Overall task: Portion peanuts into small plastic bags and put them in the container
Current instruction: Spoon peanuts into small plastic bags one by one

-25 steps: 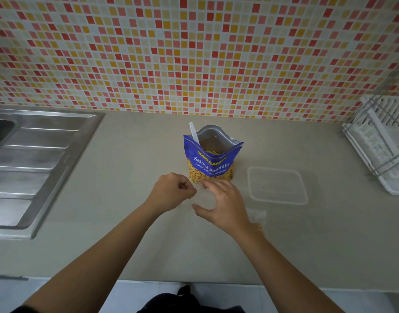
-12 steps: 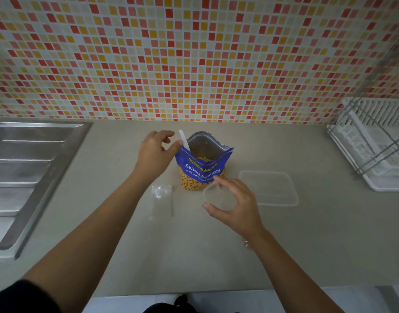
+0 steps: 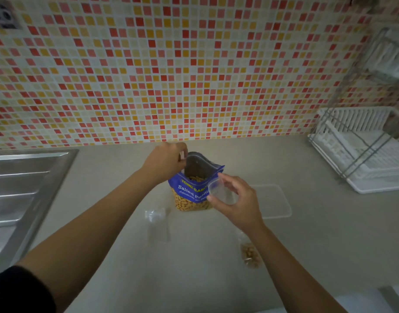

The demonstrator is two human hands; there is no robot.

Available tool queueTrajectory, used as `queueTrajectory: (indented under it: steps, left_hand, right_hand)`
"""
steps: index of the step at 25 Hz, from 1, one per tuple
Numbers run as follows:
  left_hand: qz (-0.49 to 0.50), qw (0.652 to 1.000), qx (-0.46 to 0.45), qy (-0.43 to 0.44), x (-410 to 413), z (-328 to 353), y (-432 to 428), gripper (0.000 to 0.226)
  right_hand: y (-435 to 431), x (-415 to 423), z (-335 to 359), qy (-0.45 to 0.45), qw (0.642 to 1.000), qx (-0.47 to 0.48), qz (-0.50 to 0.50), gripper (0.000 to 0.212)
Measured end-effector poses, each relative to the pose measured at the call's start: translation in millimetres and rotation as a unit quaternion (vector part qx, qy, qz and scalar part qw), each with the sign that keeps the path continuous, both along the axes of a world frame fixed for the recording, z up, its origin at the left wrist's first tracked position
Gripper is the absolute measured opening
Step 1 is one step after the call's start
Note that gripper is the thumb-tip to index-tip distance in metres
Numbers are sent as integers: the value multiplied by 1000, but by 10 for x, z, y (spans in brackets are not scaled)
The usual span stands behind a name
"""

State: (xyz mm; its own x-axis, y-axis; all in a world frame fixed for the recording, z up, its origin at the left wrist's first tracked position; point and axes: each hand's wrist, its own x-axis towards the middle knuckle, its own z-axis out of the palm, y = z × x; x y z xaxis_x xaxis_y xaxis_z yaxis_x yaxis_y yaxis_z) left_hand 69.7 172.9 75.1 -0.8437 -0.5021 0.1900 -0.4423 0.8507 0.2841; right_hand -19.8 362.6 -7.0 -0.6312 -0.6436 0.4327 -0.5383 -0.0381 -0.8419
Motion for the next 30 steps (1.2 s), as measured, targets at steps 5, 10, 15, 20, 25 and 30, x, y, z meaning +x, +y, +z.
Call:
queueTrajectory:
  steps: [5, 10, 15, 20, 25, 30]
  left_hand:
    - [-20, 966, -112, -231, -215, 0, 30, 26]
    - [-26, 960, -113, -255, -402, 56, 228, 30]
    - [28, 973, -42, -227, -430, -22, 309, 28]
    - [69, 984, 33, -162, -325, -49, 127, 25]
    - [65, 983, 144, -88, -220, -107, -15, 26]
    - [97, 964, 248, 1, -111, -77, -120, 21]
  right_hand:
    - [-144, -63, 7, -36, 999, 28, 9, 56]
    - [-211, -105, 51, -71, 996, 43, 14, 46]
    - [-204, -141, 68, -77, 996, 43, 18, 47]
    - [-185, -162, 62, -79, 995, 61, 30, 58]
    - [-181, -198, 74, -88, 993, 78, 33, 61]
    - [-171, -213, 119, -86, 992, 78, 41, 54]
